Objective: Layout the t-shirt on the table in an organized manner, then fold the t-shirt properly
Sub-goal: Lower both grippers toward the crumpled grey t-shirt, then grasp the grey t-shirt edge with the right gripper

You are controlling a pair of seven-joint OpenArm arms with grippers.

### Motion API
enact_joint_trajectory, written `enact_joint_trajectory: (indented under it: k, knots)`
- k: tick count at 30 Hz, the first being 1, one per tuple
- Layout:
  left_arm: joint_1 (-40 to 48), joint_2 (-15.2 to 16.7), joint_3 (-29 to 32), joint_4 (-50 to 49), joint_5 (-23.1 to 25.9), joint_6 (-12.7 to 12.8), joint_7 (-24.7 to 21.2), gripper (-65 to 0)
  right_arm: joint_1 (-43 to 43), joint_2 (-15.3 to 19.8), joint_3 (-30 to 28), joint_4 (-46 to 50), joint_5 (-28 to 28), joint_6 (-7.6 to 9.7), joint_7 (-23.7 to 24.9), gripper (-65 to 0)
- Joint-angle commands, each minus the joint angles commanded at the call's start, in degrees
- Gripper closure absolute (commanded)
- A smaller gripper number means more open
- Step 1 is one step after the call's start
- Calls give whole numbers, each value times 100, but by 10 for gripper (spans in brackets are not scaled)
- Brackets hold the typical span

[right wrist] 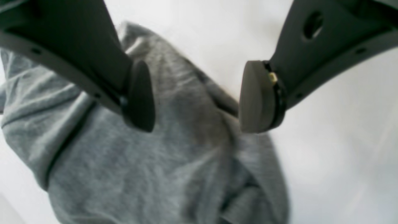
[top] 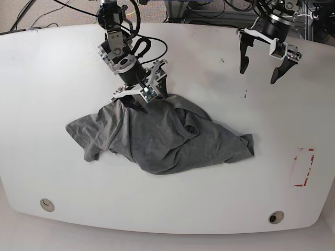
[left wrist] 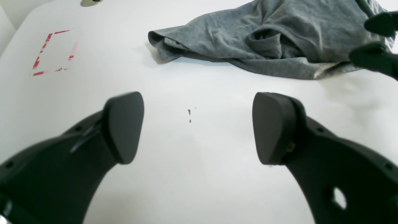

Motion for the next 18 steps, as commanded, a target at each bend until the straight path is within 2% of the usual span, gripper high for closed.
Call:
enact_joint_trajectory:
  k: [9, 15, 18]
  knots:
    - [0, 0, 0, 0, 0, 0, 44, -515, 308, 246, -26, -404, 0, 0, 9, -401]
    - [-44, 0, 0, 0, 0, 0, 589, -514, 431, 255, -18, -677, 0, 0, 18, -400]
    - [-44, 0, 0, 0, 0, 0, 651, -512, 440, 255, -9, -800, 9, 0, 141, -400]
